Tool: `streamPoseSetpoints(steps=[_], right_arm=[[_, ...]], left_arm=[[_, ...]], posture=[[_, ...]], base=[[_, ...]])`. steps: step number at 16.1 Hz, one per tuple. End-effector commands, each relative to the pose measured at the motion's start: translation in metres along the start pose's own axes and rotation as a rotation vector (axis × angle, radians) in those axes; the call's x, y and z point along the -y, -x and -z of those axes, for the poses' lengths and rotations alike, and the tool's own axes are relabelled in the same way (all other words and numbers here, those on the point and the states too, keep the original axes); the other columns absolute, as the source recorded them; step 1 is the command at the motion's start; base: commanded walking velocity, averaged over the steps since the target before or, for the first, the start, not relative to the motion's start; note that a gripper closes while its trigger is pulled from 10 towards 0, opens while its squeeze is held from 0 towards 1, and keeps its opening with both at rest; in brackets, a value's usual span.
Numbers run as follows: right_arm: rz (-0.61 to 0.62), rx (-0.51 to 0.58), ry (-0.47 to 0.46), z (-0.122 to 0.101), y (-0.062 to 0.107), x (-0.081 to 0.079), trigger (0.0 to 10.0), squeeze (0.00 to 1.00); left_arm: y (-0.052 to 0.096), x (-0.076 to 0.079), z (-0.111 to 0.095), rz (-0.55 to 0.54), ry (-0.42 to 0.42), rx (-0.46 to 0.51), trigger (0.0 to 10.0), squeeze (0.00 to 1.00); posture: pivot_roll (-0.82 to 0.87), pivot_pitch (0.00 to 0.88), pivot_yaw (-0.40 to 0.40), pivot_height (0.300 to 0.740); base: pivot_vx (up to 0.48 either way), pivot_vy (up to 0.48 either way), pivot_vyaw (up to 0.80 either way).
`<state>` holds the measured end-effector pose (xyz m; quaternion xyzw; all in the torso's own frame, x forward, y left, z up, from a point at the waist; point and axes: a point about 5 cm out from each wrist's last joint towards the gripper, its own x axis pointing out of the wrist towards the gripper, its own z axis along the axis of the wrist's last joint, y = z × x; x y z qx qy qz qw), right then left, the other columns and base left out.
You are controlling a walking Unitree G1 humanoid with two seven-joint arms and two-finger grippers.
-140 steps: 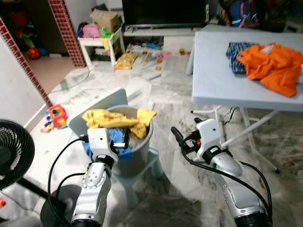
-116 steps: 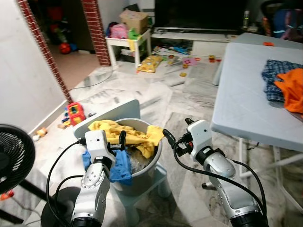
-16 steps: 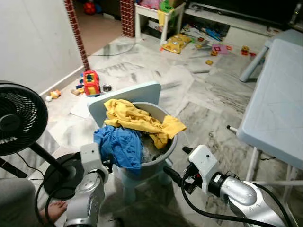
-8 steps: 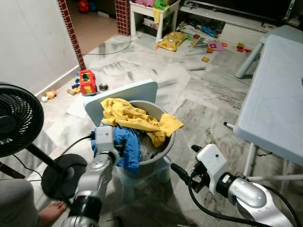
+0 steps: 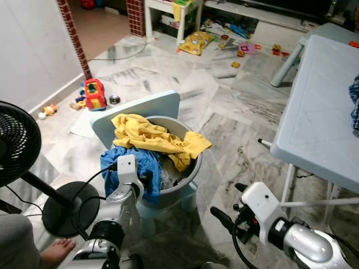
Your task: Hang hanger
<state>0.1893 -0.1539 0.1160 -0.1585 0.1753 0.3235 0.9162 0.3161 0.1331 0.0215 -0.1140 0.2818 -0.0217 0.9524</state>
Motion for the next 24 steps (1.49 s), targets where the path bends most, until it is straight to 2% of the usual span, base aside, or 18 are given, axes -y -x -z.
streamPoseSetpoints(steps=[1, 10, 19, 24], right_arm=[[0.001, -0.002, 0.014, -0.003, 0.006, 0.0, 10.0, 0.0], [-0.053, -0.037, -0.018, 0.002, 0.014, -0.007, 10.0, 0.0], [-0.047, -0.018, -0.025, 0.001, 0.007, -0.004, 10.0, 0.0], [-0.047, 0.017, -0.032, -0.002, -0.008, -0.002, 10.0, 0.0]], left_arm=[[-0.001, -0.001, 0.003, -0.001, 0.013, -0.011, 0.0, 0.0], [-0.004, 0.002, 0.0, 0.013, 0.072, 0.021, 0.0, 0.0], [-0.005, 0.004, -0.011, 0.041, 0.064, 0.096, 0.0, 0.0], [0.0, 0.021, -0.037, 0.135, 0.064, 0.263, 0.0, 0.0]], posture=[[-0.4, 0.211, -0.069, 0.74], [-0.4, 0.225, -0.061, 0.74], [-0.39, 0.198, -0.052, 0.74], [-0.34, 0.147, -0.044, 0.74]], base=[[0.0, 0.0, 0.0], [0.0, 0.0, 0.0], [0.0, 0.0, 0.0], [0.0, 0.0, 0.0]])
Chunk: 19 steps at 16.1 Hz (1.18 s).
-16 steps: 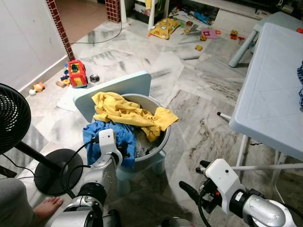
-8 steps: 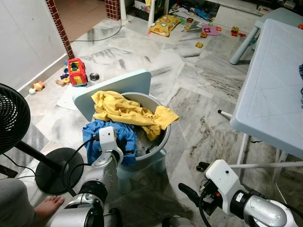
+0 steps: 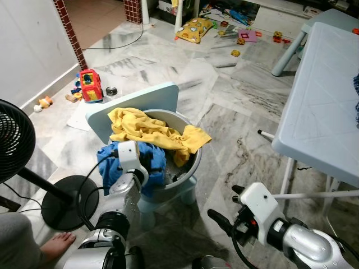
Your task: Hang hanger
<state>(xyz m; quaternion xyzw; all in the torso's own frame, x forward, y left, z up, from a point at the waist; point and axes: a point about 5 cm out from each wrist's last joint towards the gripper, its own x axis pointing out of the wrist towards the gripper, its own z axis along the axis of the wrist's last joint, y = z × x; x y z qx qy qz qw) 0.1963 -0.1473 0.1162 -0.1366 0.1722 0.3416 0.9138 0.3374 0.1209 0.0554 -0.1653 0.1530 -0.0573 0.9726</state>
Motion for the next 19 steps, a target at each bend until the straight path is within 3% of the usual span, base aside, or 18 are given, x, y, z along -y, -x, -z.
streamPoseSetpoints(steps=[1, 3, 5, 6, 8, 11, 14, 17, 18, 19], right_arm=[[-0.003, 0.007, 0.005, 0.0, -0.007, 0.001, 10.0, 0.0], [0.021, 0.039, 0.013, -0.002, -0.02, 0.007, 10.0, 0.0], [0.037, 0.055, 0.01, -0.004, -0.026, 0.009, 10.0, 0.0], [0.05, 0.082, 0.009, -0.007, -0.035, 0.012, 10.0, 0.0], [0.056, 0.103, 0.013, -0.009, -0.046, 0.015, 10.0, 0.0], [0.072, 0.139, 0.023, -0.012, -0.06, 0.018, 10.0, 0.0], [0.088, 0.155, 0.027, -0.014, -0.067, 0.022, 10.0, 0.0], [0.087, 0.164, 0.032, -0.012, -0.07, 0.02, 10.0, 0.0], [0.086, 0.158, 0.034, -0.008, -0.069, 0.019, 10.0, 0.0], [0.087, 0.157, 0.035, -0.008, -0.069, 0.019, 10.0, 0.0]], left_arm=[[0.001, 0.01, -0.01, 0.06, 0.014, 0.078, 0.0, 0.0], [0.006, 0.036, -0.035, 0.209, 0.019, 0.24, 0.0, 0.0], [0.009, 0.044, -0.052, 0.25, 0.007, 0.326, 0.0, 0.0], [0.015, 0.056, -0.081, 0.329, -0.033, 0.443, 0.0, 0.0], [0.022, 0.067, -0.107, 0.419, -0.056, 0.527, 0.0, 0.0], [0.043, 0.081, -0.158, 0.487, -0.199, 0.74, 0.0, 0.0], [0.056, 0.09, -0.179, 0.531, -0.296, 0.837, 0.0, 0.0], [0.051, 0.081, -0.16, 0.521, -0.297, 0.738, 0.0, 0.0], [0.048, 0.061, -0.115, 0.469, -0.22, 0.558, 0.0, 0.0], [0.049, 0.054, -0.101, 0.451, -0.184, 0.505, 0.0, 0.0]], posture=[[-0.32, 0.134, -0.041, 0.74], [-0.29, 0.097, -0.03, 0.74], [-0.27, 0.078, -0.025, 0.74], [-0.24, 0.042, -0.017, 0.74], [-0.22, 0.014, -0.011, 0.74], [-0.19, 0.0, -0.002, 0.74], [-0.18, 0.0, -0.002, 0.74], [-0.18, 0.0, -0.003, 0.74], [-0.18, 0.0, -0.001, 0.74], [-0.18, 0.0, -0.001, 0.74]], base=[[0.0, 0.0, 0.0], [0.0, 0.0, 0.0], [0.0, 0.0, 0.0], [0.0, 0.0, 0.0], [0.0, 0.0, 0.0], [0.0, 0.0, 0.0], [0.0, 0.0, 0.0], [0.0, 0.0, 0.0], [0.0, 0.0, 0.0], [0.0, 0.0, 0.0]])
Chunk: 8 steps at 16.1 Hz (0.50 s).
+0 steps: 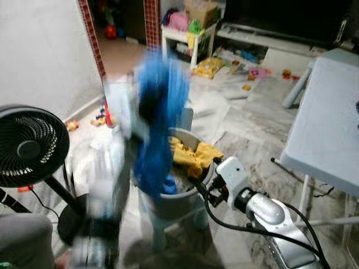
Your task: Hang hanger
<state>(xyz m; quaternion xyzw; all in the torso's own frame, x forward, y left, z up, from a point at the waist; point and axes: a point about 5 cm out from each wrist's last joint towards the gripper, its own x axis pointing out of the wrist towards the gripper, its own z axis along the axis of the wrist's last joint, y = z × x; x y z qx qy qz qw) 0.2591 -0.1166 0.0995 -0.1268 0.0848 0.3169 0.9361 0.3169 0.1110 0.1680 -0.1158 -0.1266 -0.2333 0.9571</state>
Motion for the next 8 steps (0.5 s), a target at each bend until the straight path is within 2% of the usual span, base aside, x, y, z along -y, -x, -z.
streamPoseSetpoints(steps=[1, 2, 3, 4, 5, 8], right_arm=[[0.008, -0.011, 0.008, 0.003, 0.001, 0.002, 10.0, 0.0], [0.009, -0.012, 0.009, 0.003, 0.001, 0.003, 10.0, 0.0], [0.011, -0.012, 0.011, 0.003, 0.0, 0.005, 10.0, 0.0], [0.009, -0.011, 0.013, 0.003, -0.001, 0.005, 10.0, 0.0], [0.007, -0.009, 0.015, 0.003, -0.002, 0.005, 10.0, 0.0], [-0.002, -0.008, 0.019, 0.003, -0.004, 0.004, 10.0, 0.0]], left_arm=[[0.01, -0.003, 0.015, -0.028, 0.012, -0.089, 0.0, 0.0], [0.021, -0.006, 0.029, -0.063, 0.011, -0.158, 0.0, 0.0], [0.049, -0.016, 0.063, -0.168, 0.024, -0.363, 0.0, 0.0], [0.061, -0.019, 0.077, -0.194, 0.024, -0.463, 0.0, 0.0], [0.069, -0.021, 0.083, -0.213, 0.018, -0.516, 0.0, 0.0], [0.074, -0.021, 0.088, -0.191, 0.002, -0.578, 0.0, 0.0]], posture=[[-0.18, 0.0, -0.002, 0.74], [-0.18, 0.0, -0.002, 0.74], [-0.17, 0.0, -0.007, 0.74], [-0.17, 0.0, -0.009, 0.74], [-0.17, 0.0, -0.01, 0.74], [-0.16, 0.0, -0.012, 0.74]], base=[[0.0, 0.0, 0.0], [0.0, 0.0, 0.0], [0.0, 0.0, 0.0], [0.0, 0.0, 0.0], [0.0, 0.0, 0.0], [0.0, 0.0, 0.0]])
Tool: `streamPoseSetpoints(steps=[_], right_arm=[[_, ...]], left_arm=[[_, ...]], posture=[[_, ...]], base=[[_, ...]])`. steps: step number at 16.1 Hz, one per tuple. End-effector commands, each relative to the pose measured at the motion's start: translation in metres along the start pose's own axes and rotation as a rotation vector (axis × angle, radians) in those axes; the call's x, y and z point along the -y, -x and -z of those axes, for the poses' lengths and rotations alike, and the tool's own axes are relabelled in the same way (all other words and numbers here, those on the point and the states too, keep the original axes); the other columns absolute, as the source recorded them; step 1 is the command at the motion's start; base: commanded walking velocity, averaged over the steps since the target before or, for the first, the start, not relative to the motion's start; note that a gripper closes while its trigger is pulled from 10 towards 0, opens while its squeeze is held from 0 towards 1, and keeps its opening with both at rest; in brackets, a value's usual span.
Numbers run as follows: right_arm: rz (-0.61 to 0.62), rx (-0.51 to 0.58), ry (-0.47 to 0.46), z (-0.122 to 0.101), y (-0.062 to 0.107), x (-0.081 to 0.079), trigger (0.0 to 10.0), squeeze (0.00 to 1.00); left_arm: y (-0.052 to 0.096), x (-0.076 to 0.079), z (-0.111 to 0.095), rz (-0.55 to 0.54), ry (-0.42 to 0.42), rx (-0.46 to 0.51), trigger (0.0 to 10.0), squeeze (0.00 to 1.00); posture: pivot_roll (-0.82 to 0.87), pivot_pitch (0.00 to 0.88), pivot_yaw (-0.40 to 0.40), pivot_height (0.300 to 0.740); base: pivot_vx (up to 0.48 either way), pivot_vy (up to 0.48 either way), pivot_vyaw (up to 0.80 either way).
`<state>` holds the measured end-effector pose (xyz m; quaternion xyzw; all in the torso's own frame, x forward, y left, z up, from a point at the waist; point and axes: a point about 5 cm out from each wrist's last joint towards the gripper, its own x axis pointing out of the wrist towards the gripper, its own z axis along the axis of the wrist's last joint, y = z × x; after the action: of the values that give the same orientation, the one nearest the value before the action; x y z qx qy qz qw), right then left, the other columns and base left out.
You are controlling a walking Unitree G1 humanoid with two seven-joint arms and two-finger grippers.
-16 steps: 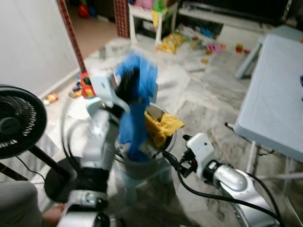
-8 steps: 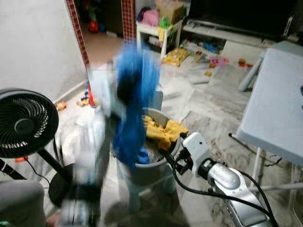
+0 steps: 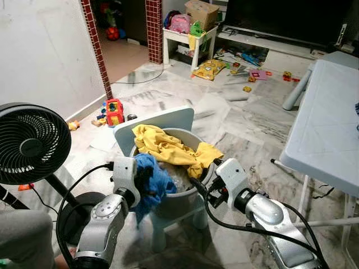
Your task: Hang hanger
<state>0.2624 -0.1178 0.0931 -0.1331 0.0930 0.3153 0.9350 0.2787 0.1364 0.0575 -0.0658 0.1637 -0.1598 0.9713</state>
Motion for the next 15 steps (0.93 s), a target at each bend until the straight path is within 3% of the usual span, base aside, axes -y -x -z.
streamPoseSetpoints(steps=[1, 4, 6, 9, 11, 12, 14, 15], right_arm=[[-0.003, 0.012, 0.016, -0.003, -0.002, 0.003, 10.0, 0.0], [0.001, 0.011, 0.022, -0.002, -0.001, 0.003, 10.0, 0.0], [-0.003, 0.007, 0.024, -0.001, -0.001, 0.002, 10.0, 0.0], [0.005, 0.008, 0.03, -0.001, -0.001, 0.003, 10.0, 0.0], [0.01, 0.007, 0.032, -0.001, -0.002, 0.004, 10.0, 0.0], [0.011, 0.009, 0.034, -0.002, -0.004, 0.004, 10.0, 0.0], [0.011, 0.009, 0.036, -0.002, -0.006, 0.003, 10.0, 0.0], [0.011, 0.009, 0.037, -0.002, -0.006, 0.003, 10.0, 0.0]], left_arm=[[0.0, 0.002, 0.004, 0.02, -0.039, -0.04, 0.0, 0.0], [0.003, 0.002, 0.02, 0.004, -0.032, -0.135, 0.0, 0.0], [0.003, 0.004, 0.02, -0.011, -0.022, -0.113, 0.0, 0.0], [0.004, 0.003, 0.0, -0.082, -0.019, 0.062, 0.0, 0.0], [0.004, 0.0, -0.008, -0.074, -0.051, 0.113, 0.0, 0.0], [-0.002, -0.008, -0.032, -0.074, -0.192, 0.2, 0.0, 0.0], [-0.011, -0.024, -0.062, -0.208, -0.253, 0.31, 0.0, 0.0], [-0.015, -0.021, -0.075, -0.21, -0.272, 0.363, 0.0, 0.0]], posture=[[-0.16, 0.0, -0.012, 0.74], [-0.17, 0.0, -0.009, 0.74], [-0.17, 0.0, -0.011, 0.74], [-0.17, 0.0, -0.013, 0.74], [-0.17, 0.0, -0.015, 0.74], [-0.16, 0.0, -0.016, 0.74], [-0.16, 0.0, -0.016, 0.74], [-0.16, 0.0, -0.016, 0.74]], base=[[0.0, 0.0, 0.0], [0.0, 0.0, 0.0], [0.0, 0.0, 0.0], [0.0, 0.0, 0.0], [0.0, 0.0, 0.0], [0.0, 0.0, 0.0], [0.0, 0.0, 0.0], [0.0, 0.0, 0.0]])
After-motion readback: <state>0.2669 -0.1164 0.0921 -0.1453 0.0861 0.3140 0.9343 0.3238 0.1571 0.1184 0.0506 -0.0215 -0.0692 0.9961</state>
